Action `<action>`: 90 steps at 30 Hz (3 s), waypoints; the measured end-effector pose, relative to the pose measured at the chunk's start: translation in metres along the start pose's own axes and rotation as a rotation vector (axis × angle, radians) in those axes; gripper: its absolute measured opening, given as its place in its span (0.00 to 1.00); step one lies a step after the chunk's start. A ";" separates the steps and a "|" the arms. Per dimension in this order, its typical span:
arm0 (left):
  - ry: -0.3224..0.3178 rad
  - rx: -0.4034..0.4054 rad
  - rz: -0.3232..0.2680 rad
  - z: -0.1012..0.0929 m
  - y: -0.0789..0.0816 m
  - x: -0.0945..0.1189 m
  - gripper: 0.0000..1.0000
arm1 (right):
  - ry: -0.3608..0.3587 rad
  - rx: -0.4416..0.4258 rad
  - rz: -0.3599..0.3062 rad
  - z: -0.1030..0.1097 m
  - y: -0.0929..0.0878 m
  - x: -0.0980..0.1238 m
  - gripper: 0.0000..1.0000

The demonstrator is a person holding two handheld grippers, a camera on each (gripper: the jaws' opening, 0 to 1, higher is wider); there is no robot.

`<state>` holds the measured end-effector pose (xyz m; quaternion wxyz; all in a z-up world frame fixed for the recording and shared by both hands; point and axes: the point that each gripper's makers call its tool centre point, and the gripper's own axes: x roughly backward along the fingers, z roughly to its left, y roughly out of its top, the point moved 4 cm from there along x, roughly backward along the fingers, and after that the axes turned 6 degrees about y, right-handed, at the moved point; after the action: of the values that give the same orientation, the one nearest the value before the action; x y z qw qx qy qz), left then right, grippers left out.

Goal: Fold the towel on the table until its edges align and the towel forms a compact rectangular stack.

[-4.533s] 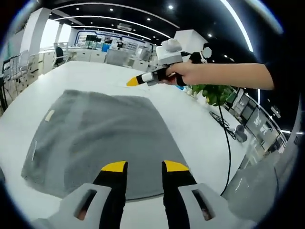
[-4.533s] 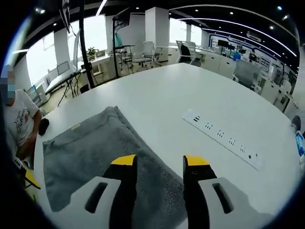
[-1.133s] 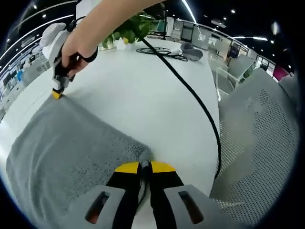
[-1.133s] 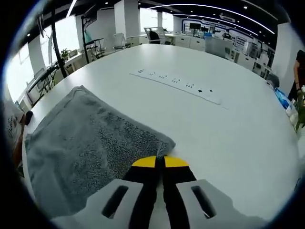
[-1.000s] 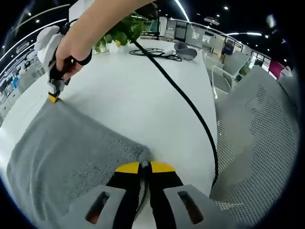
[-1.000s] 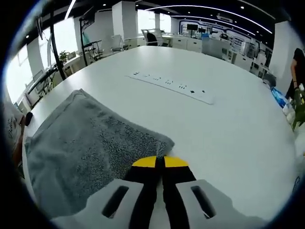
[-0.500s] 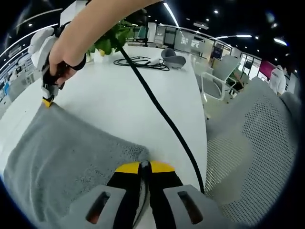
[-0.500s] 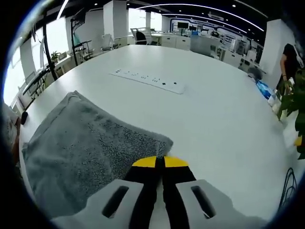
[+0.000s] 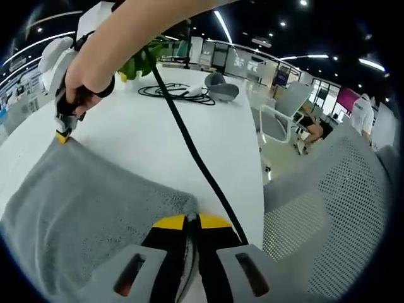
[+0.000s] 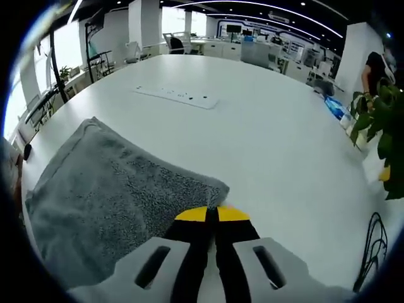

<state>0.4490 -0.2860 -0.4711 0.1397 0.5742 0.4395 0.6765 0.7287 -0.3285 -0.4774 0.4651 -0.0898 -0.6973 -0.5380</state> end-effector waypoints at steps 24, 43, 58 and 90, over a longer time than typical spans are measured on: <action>0.011 -0.047 0.021 -0.011 0.004 -0.008 0.20 | 0.038 -0.016 -0.022 0.002 -0.003 0.012 0.09; -0.008 -0.042 0.016 -0.014 0.004 -0.009 0.16 | 0.053 -0.179 -0.062 -0.002 -0.009 0.008 0.12; 0.010 -0.012 0.002 -0.012 0.005 -0.010 0.04 | 0.077 -0.210 -0.063 -0.002 -0.012 0.009 0.01; 0.067 0.060 -0.130 -0.002 0.031 0.043 0.04 | 0.093 -0.158 -0.110 0.017 0.036 0.040 0.00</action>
<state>0.4443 -0.2742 -0.4193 0.1512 0.5254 0.5005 0.6713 0.7193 -0.3151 -0.4234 0.4583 -0.0625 -0.6342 -0.6195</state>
